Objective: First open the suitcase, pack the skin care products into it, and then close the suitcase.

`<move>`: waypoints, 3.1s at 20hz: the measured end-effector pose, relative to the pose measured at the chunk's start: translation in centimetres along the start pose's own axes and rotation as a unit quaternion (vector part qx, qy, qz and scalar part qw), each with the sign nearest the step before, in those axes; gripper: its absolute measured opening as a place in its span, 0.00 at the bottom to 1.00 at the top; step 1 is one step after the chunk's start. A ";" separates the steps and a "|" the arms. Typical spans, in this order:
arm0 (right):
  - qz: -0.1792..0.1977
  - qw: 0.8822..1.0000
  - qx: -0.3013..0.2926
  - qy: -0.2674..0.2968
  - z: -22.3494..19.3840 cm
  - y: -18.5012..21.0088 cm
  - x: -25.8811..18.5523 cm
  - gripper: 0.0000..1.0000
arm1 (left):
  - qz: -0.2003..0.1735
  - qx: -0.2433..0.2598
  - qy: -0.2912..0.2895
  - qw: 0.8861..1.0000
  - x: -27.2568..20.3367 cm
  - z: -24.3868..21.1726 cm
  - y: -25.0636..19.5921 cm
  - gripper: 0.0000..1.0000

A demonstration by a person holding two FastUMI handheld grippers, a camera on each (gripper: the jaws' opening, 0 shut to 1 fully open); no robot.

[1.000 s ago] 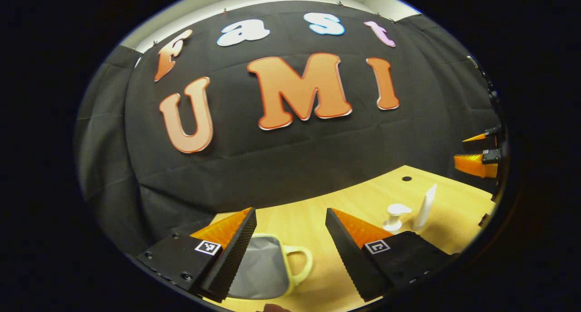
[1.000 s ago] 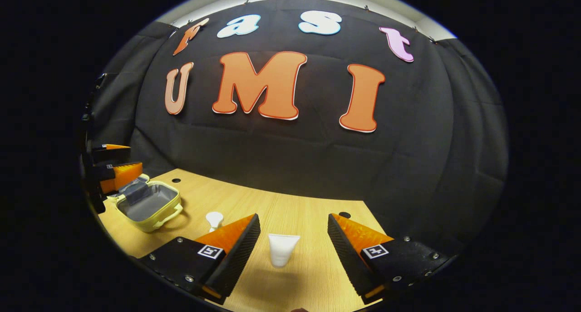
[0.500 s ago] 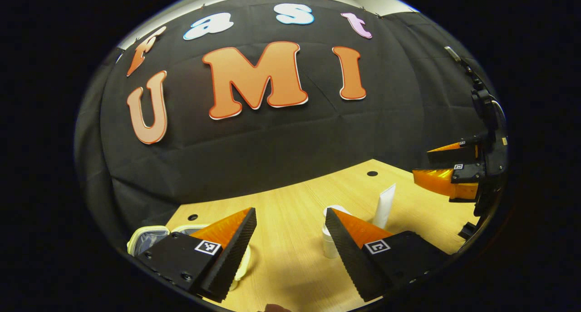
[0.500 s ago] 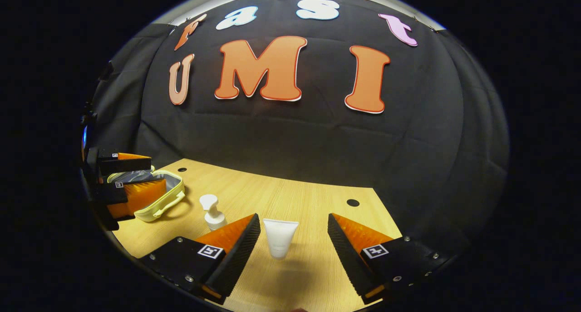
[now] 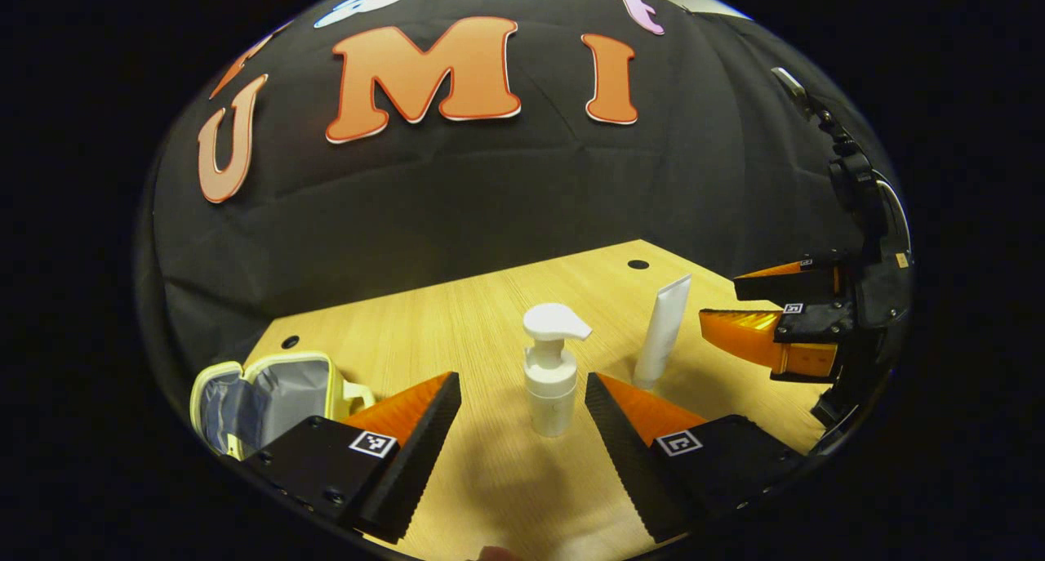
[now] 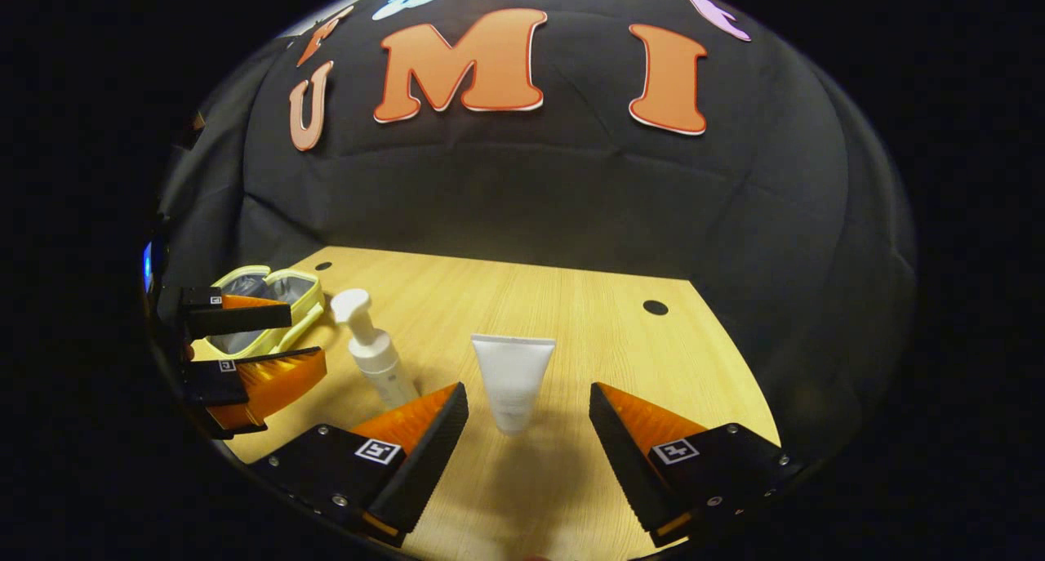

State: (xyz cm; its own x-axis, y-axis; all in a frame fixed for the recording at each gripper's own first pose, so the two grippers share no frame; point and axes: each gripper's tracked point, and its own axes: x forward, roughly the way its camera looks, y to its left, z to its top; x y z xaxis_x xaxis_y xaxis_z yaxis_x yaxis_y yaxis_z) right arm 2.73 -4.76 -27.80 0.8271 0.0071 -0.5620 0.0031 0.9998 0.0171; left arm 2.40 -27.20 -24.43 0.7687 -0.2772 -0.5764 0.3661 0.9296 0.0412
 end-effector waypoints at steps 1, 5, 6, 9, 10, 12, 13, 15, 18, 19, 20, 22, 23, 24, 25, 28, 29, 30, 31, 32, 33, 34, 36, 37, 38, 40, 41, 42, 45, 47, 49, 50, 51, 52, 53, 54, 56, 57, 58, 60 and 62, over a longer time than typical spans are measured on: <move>0.000 1.000 0.002 0.009 -0.4 0.0 0.6 0.96 | -0.004 -0.005 0.007 1.000 0.6 -0.4 0.0 0.99; 0.006 0.999 -0.003 0.046 -2.7 0.0 2.4 0.96 | -0.020 -0.030 0.044 0.998 3.7 -2.6 -0.7 1.00; 0.007 0.999 -0.003 0.051 -3.2 0.1 3.0 0.96 | -0.024 -0.035 0.053 0.998 4.3 -3.5 -0.8 1.00; 0.010 0.997 0.002 0.074 -4.7 0.1 4.4 0.96 | -0.028 -0.040 0.074 0.996 6.1 -4.8 -0.9 1.00; 0.011 0.997 0.005 0.079 -5.0 0.2 4.9 0.96 | -0.030 -0.044 0.080 0.995 6.8 -5.3 -1.0 1.00; 0.016 0.995 0.010 0.095 -5.9 0.4 6.1 0.96 | -0.032 -0.051 0.088 0.994 8.0 -6.0 -1.1 1.00; 0.020 0.995 0.015 0.097 -6.0 0.6 6.8 0.96 | -0.033 -0.054 0.090 0.994 8.6 -6.2 -1.1 1.00; 0.023 0.994 0.031 0.102 -6.5 1.1 7.9 0.96 | -0.032 -0.062 0.096 0.993 9.4 -6.8 -1.2 1.00; 0.023 0.993 0.041 0.110 -7.4 1.6 9.3 0.96 | -0.032 -0.077 0.103 0.991 10.5 -7.5 -1.3 0.99; 0.022 0.993 0.039 0.112 -7.7 1.7 9.6 0.96 | -0.032 -0.082 0.104 0.991 10.5 -7.6 -1.4 0.98; 0.021 0.993 0.041 0.112 -7.9 1.8 9.9 0.96 | -0.030 -0.086 0.103 0.990 10.6 -7.6 -1.3 0.98; 0.019 0.993 0.046 0.111 -8.2 2.2 10.5 0.88 | -0.039 -0.102 0.105 0.988 10.9 -7.6 -1.7 0.95; 0.017 0.992 0.046 0.118 -8.8 2.3 10.7 0.83 | -0.039 -0.106 0.108 0.988 11.2 -7.7 -2.1 0.87; 0.015 0.991 0.048 0.123 -9.3 2.4 10.9 0.73 | -0.035 -0.102 0.105 0.989 11.8 -7.8 -2.3 0.78; 0.008 0.991 0.046 0.123 -9.3 2.2 10.6 0.65 | -0.032 -0.101 0.105 0.989 11.9 -7.7 -2.2 0.69; 0.009 0.991 0.060 0.121 -9.3 2.2 10.8 0.53 | -0.031 -0.095 0.102 0.990 12.1 -7.3 -2.0 0.63; 0.011 0.990 0.066 0.121 -9.2 2.2 10.7 0.51 | -0.033 -0.102 0.103 0.989 12.1 -7.2 -2.0 0.61; 0.010 0.990 0.071 0.122 -9.1 2.0 10.7 0.49 | -0.037 -0.109 0.105 0.988 11.8 -7.2 -2.1 0.60; 0.011 0.990 0.073 0.120 -8.8 2.0 10.6 0.48 | -0.033 -0.115 0.102 0.988 11.7 -7.1 -1.7 0.61; 0.012 0.990 0.074 0.117 -8.5 2.0 10.3 0.47 | -0.029 -0.117 0.102 0.987 11.4 -7.0 -1.3 0.59; 0.015 0.991 0.073 0.113 -7.9 2.0 10.0 0.47 | -0.023 -0.112 0.096 0.989 11.0 -6.5 -0.6 0.61; 0.018 0.991 0.070 0.112 -7.6 2.3 9.5 0.47 | -0.019 -0.105 0.091 0.990 10.3 -6.0 0.0 0.61; 0.026 0.992 0.064 0.102 -6.0 2.7 8.4 0.47 | -0.016 -0.099 0.078 0.992 8.9 -4.4 0.7 0.60; 0.029 0.993 0.060 0.094 -5.1 2.9 7.9 0.47 | -0.011 -0.096 0.069 0.993 8.0 -3.5 1.4 0.61; 0.033 0.994 0.057 0.086 -4.1 3.3 7.2 0.46 | -0.004 -0.095 0.061 0.994 7.0 -2.8 2.1 0.61; 0.040 0.995 0.052 0.069 -2.2 4.1 5.9 0.46 | 0.012 -0.091 0.049 0.995 5.1 -1.5 4.2 0.60; 0.043 0.996 0.048 0.065 -1.4 4.6 5.4 0.46 | 0.022 -0.089 0.044 0.995 4.1 -1.0 5.3 0.60; 0.049 0.996 0.046 0.058 -0.7 5.1 4.7 0.46 | 0.031 -0.088 0.039 0.995 3.1 -0.6 6.2 0.60; 0.073 0.996 0.036 0.046 1.0 7.0 2.7 0.46 | 0.066 -0.096 0.027 0.993 -0.5 0.6 8.9 0.60; 0.087 0.995 0.025 0.034 1.9 8.3 1.5 0.46 | 0.090 -0.108 0.020 0.990 -2.7 0.8 11.0 0.60; 0.099 0.995 0.013 0.027 2.9 10.0 0.4 0.46 | 0.111 -0.116 0.017 0.987 -5.2 0.7 13.4 0.60; 0.102 0.994 0.009 0.023 3.2 10.6 -0.1 0.46 | 0.120 -0.118 0.015 0.986 -6.5 0.5 14.8 0.60; 0.108 0.994 0.007 0.021 3.6 11.6 -0.4 0.46 | 0.125 -0.119 0.014 0.985 -7.5 0.3 16.0 0.60; 0.110 0.994 0.005 0.020 3.9 12.6 -0.6 0.46 | 0.130 -0.119 0.012 0.984 -8.3 0.1 17.1 0.60; 0.112 0.994 0.005 0.018 4.3 13.5 -0.8 0.46 | 0.134 -0.119 0.012 0.984 -9.2 -0.2 18.4 0.60; 0.113 0.994 0.005 0.014 4.8 14.6 -1.0 0.46 | 0.140 -0.117 0.009 0.983 -10.0 -0.4 19.8 0.60; 0.113 0.993 0.006 0.008 5.6 17.1 -1.4 0.46 | 0.144 -0.119 0.007 0.982 -11.4 -1.2 22.5 0.60; 0.114 0.993 0.008 0.006 5.9 18.4 -1.5 0.46 | 0.140 -0.118 0.006 0.983 -12.1 -1.3 23.6 0.60; 0.113 0.994 0.009 0.007 6.2 19.8 -1.6 0.46 | 0.139 -0.115 0.005 0.984 -12.5 -2.1 25.1 0.60; 0.110 0.994 0.009 0.006 6.9 22.7 -1.7 0.46 | 0.134 -0.106 0.003 0.985 -13.4 -2.4 27.7 0.60; 0.106 0.994 0.016 0.005 7.5 25.4 -1.7 0.46 | 0.121 -0.103 0.004 0.987 -14.1 -2.7 29.7 0.60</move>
State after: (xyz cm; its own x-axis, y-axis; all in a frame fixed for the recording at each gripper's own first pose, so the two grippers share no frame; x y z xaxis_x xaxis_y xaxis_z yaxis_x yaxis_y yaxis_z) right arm 5.62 20.55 -20.20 0.8059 0.2170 -0.5509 -0.1515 0.9750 0.1624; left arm 1.03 4.93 -17.27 0.8165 -0.0393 -0.5760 0.0564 0.9983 0.0119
